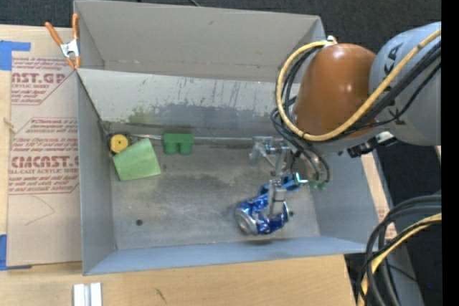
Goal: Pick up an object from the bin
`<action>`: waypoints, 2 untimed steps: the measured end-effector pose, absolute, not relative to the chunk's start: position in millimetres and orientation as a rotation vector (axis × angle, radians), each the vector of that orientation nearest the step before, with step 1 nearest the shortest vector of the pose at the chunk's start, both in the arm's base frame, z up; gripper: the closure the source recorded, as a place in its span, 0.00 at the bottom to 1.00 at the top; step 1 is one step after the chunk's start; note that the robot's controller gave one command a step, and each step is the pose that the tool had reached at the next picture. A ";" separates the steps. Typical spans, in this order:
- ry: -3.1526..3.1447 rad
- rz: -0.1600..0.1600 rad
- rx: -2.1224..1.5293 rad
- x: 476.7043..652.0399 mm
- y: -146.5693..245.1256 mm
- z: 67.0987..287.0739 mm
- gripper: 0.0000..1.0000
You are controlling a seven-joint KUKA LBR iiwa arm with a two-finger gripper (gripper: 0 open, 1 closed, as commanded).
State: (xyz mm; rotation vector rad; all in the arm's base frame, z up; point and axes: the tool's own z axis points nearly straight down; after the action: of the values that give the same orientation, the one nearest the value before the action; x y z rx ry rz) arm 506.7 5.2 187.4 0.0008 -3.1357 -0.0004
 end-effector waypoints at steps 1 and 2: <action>-3.079 -0.003 0.589 501.5 -31.5 67.4 0.00; -3.024 -0.001 0.856 491.0 -12.7 100.0 0.00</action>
Offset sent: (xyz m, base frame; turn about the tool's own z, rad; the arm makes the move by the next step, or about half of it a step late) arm -0.0033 -0.0370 -0.1174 -0.3782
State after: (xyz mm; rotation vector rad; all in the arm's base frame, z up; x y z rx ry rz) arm 491.0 -12.7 100.0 0.8561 -3.0243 -0.0015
